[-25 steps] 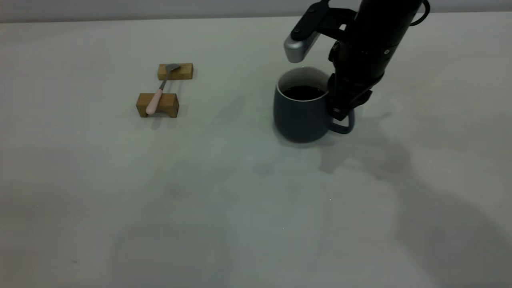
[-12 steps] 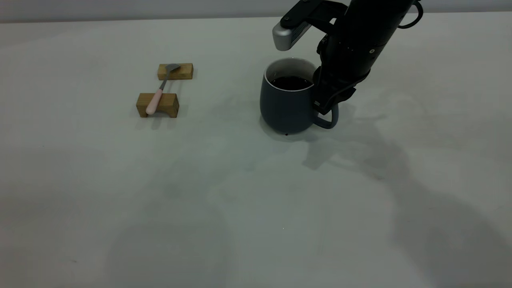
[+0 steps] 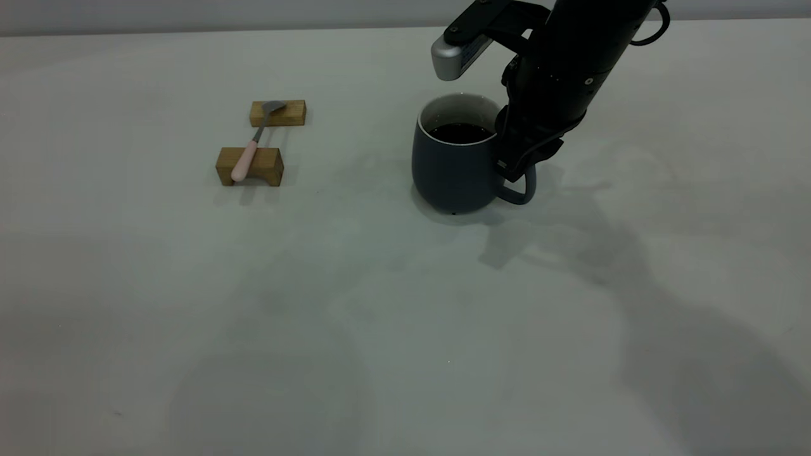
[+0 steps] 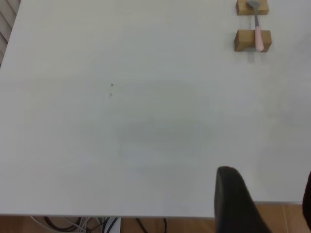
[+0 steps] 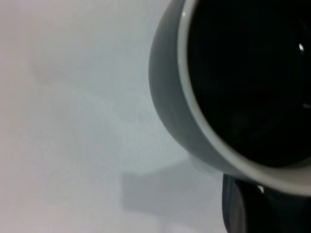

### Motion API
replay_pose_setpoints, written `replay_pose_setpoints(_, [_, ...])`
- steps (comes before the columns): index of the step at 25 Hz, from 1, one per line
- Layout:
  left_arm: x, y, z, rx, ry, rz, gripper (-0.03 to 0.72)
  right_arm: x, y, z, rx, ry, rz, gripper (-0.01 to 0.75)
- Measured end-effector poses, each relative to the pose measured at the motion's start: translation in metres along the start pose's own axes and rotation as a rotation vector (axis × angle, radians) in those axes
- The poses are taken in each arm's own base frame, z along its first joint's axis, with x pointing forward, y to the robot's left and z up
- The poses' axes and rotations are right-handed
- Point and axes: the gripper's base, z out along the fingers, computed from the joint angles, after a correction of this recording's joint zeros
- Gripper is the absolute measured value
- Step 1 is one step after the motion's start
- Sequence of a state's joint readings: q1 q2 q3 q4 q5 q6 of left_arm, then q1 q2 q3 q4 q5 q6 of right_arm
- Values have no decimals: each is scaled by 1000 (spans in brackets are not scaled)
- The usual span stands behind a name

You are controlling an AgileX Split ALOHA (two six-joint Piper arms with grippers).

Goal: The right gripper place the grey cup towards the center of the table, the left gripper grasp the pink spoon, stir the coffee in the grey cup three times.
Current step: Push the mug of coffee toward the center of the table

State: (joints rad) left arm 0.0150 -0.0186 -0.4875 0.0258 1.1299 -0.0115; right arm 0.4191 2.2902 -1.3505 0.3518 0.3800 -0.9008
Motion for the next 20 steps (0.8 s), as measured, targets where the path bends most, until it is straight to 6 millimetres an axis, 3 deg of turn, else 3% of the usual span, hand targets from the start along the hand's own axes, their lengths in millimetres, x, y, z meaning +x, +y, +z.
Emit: replay_pose_setpoints(20, [0, 0, 0, 0, 0, 1, 421, 2, -1, 5, 19, 4, -27, 180])
